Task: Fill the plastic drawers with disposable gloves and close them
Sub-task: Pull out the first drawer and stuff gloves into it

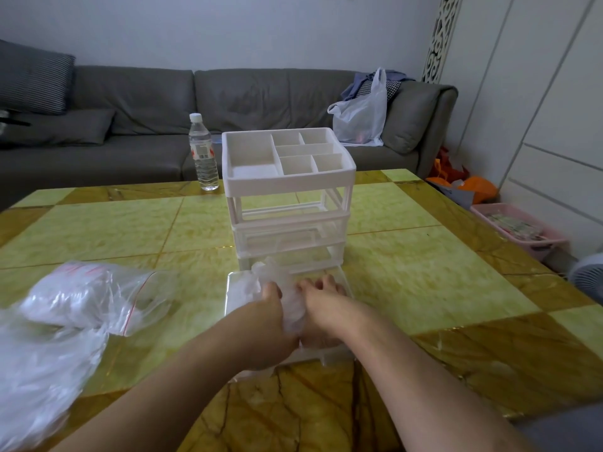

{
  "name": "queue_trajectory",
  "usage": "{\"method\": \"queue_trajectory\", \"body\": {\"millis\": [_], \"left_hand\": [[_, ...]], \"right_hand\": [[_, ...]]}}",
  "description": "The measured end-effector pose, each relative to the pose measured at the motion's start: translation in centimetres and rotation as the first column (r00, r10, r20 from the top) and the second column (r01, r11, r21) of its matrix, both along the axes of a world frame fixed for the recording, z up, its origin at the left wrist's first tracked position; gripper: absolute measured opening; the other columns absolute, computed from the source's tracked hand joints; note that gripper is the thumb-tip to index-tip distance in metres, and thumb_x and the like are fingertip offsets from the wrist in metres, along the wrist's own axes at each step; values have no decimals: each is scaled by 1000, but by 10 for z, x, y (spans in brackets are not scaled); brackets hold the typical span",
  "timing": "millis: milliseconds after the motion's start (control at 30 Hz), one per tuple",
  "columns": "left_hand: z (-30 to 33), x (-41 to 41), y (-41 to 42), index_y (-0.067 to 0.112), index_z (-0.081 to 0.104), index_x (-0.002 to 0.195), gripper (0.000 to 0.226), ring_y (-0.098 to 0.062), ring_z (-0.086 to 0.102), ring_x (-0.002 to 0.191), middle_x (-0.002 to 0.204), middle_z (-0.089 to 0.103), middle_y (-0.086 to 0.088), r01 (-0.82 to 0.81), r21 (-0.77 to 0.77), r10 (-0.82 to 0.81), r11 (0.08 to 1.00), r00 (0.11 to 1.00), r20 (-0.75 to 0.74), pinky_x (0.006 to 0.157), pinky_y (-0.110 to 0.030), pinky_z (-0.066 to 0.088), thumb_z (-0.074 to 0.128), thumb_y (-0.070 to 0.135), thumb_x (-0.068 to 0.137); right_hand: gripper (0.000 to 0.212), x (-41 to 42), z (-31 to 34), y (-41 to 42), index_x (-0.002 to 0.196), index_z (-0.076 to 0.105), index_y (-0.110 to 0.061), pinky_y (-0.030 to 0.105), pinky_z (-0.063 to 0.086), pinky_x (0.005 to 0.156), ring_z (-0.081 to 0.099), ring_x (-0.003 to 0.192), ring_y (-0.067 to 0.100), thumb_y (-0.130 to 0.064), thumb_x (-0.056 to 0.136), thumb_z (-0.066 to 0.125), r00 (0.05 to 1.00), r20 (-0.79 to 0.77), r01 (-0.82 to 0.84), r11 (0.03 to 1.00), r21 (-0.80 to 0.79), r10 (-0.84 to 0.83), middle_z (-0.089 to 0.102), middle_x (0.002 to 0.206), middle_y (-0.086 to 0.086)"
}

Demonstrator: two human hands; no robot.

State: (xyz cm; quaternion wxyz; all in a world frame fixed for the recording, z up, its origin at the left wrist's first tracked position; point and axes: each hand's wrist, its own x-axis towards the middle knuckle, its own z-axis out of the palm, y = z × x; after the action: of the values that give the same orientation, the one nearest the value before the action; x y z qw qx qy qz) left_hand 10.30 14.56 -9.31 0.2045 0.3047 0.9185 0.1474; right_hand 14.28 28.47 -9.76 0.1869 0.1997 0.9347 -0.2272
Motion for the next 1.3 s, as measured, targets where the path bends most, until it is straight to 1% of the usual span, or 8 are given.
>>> {"method": "queue_trajectory", "body": {"millis": [167, 367, 500, 600, 767, 867, 967, 1300], "left_hand": [[3, -1, 19, -5, -29, 152, 123, -22, 67, 108, 120, 71, -12, -52, -145, 47, 988, 998, -42, 95, -31, 55, 68, 41, 94], [7, -1, 26, -13, -9, 155, 104, -30, 50, 138, 152, 47, -20, -125, -44, 127, 991, 991, 48, 111, -35, 43, 60, 38, 97], [3, -4, 25, -13, -12, 153, 127, -29, 59, 126, 143, 56, -22, -273, 10, 270, 962, 954, 128, 102, -39, 51, 59, 52, 71], [-1, -5, 21, -7, 5, 155, 102, -33, 58, 125, 143, 52, -23, -307, 59, 296, 950, 944, 149, 97, -37, 50, 63, 43, 89], [10, 9, 7, 16, 30, 147, 72, -29, 47, 126, 138, 47, -10, -35, -134, -15, 990, 935, -354, 96, -35, 44, 68, 37, 89], [13, 6, 13, 16, 44, 136, 63, -26, 35, 125, 134, 33, -7, 81, -174, -144, 981, 908, -393, 106, -32, 41, 72, 35, 83], [7, -6, 17, 9, 43, 137, 65, -30, 36, 127, 133, 30, -12, 32, -174, -78, 984, 962, -261, 111, -35, 41, 66, 42, 86], [-32, -18, 31, 9, 11, 157, 103, -37, 23, 135, 142, 26, -17, -210, -107, 195, 972, 972, -133, 119, -42, 24, 49, 60, 75]], "right_hand": [[120, -1, 1, -1, 164, 0, -29, 53, 36, 121, 21, 153, 35, -26, 82, 87, 999, -25, 23, 1000, 2, -23, 11, 165, 13], [112, 1, 4, 0, 164, 6, -50, 55, 37, 121, 12, 157, 37, -17, 85, 79, 999, -4, -39, 999, 21, 39, 1, 170, 10], [105, 1, 4, 0, 160, 15, -60, 56, 40, 121, 5, 159, 35, -15, 88, 76, 999, 20, -43, 999, 5, 43, -7, 170, 4], [98, -3, 1, -2, 157, 21, -64, 54, 36, 123, 2, 159, 35, -23, 88, 79, 998, 41, -37, 999, 3, 37, -9, 169, 5], [92, -18, -6, -9, 155, 12, -60, 65, 35, 119, 1, 154, 51, -46, 88, 73, 990, 122, -86, 990, 113, 72, -11, 171, 18], [84, -19, -8, -14, 155, 12, -49, 63, 33, 117, 12, 145, 56, -58, 89, 63, 991, 118, -89, 982, 165, 69, 8, 167, 11], [67, -12, -4, -8, 153, 27, -49, 58, 33, 120, 14, 148, 49, -45, 98, 65, 994, 87, -78, 990, 118, 68, 10, 162, 9], [108, -1, -3, 3, 166, 13, -36, 50, 29, 127, 11, 158, 36, -28, 84, 83, 999, -34, -11, 1000, 13, 12, 2, 168, 12]]}}
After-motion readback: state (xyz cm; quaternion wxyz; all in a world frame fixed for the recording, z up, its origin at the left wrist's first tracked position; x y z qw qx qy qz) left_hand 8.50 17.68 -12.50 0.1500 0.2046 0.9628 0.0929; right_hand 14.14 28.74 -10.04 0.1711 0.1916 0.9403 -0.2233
